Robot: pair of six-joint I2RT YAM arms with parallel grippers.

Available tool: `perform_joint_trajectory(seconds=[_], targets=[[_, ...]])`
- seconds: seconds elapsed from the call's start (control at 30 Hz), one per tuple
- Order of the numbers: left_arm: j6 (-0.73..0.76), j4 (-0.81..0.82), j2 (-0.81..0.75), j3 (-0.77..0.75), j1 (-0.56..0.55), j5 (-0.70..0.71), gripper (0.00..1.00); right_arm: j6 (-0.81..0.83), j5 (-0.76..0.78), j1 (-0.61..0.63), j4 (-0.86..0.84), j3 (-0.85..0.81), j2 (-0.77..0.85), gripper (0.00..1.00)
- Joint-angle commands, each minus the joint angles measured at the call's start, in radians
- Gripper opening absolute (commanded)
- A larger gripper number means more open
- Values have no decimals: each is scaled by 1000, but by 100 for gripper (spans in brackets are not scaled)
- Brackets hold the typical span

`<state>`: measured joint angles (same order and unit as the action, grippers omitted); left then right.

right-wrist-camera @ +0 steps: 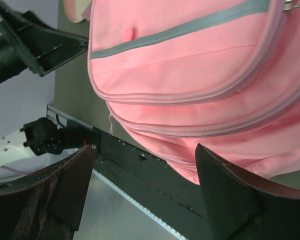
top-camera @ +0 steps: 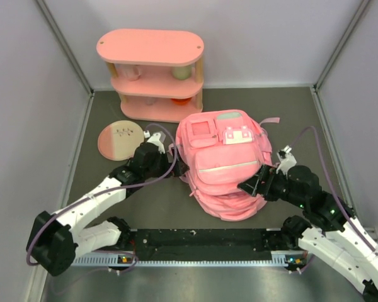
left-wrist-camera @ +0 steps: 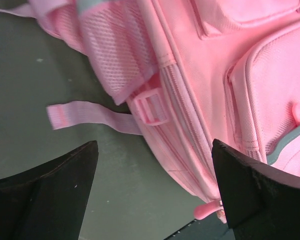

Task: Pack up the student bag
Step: Zip the student bag at the center of the board.

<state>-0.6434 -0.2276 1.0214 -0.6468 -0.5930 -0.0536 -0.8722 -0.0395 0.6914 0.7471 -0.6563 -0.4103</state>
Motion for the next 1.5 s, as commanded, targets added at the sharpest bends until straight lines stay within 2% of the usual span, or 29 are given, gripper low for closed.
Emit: perform_joint_trajectory(seconds=[0.0,0.1,0.27,0.33,0.43,0.47,0.5,0.6,0.67,0.83,0.93,0.97,1.0,1.13,1.23,1.33,1.4,1.43,1.47], targets=[[-45,201,71,-5,7,-170,99,33,-152,3,-120,-16,-47,77],[-79,289,123,-11,9,-213,99,7,-158,7,-130,4,-33,75],[-91,336,221,-51,10,-248,99,-70,-148,5,-130,90,-9,72],[-101,344,272,-66,10,-299,93,-94,-145,5,-129,125,-8,70],[-148,408,327,-60,10,-337,71,-97,-125,7,-115,153,-13,68],[-163,431,336,-42,10,-342,57,-93,-102,7,-108,156,-16,69],[-179,457,347,-31,10,-351,50,-85,-83,5,-94,156,-19,68],[-226,507,352,-13,10,-371,11,-73,16,5,-39,152,-36,67],[-240,508,339,-2,10,-371,1,-74,82,7,-41,150,-57,67],[-271,479,241,45,-8,-333,0,7,196,3,-58,69,-179,66],[-309,456,157,102,-27,-278,0,70,239,-22,-100,8,-284,60],[-321,456,135,117,-33,-269,0,87,225,-39,-118,-6,-312,51],[-334,455,94,131,-37,-247,0,120,208,-56,-138,-25,-356,47],[-404,442,11,206,-99,-183,0,186,64,-196,-300,-63,-459,40],[-446,442,-24,239,-158,-117,0,225,-6,-225,-389,-98,-540,36],[-475,480,-3,243,-198,-94,10,262,-51,-228,-422,-157,-634,36],[-476,488,31,233,-206,-106,21,269,-36,-230,-382,-198,-650,42],[-472,487,39,219,-208,-110,24,272,-19,-230,-361,-206,-647,48],[-469,473,48,211,-208,-112,27,279,21,-230,-320,-212,-615,60]])
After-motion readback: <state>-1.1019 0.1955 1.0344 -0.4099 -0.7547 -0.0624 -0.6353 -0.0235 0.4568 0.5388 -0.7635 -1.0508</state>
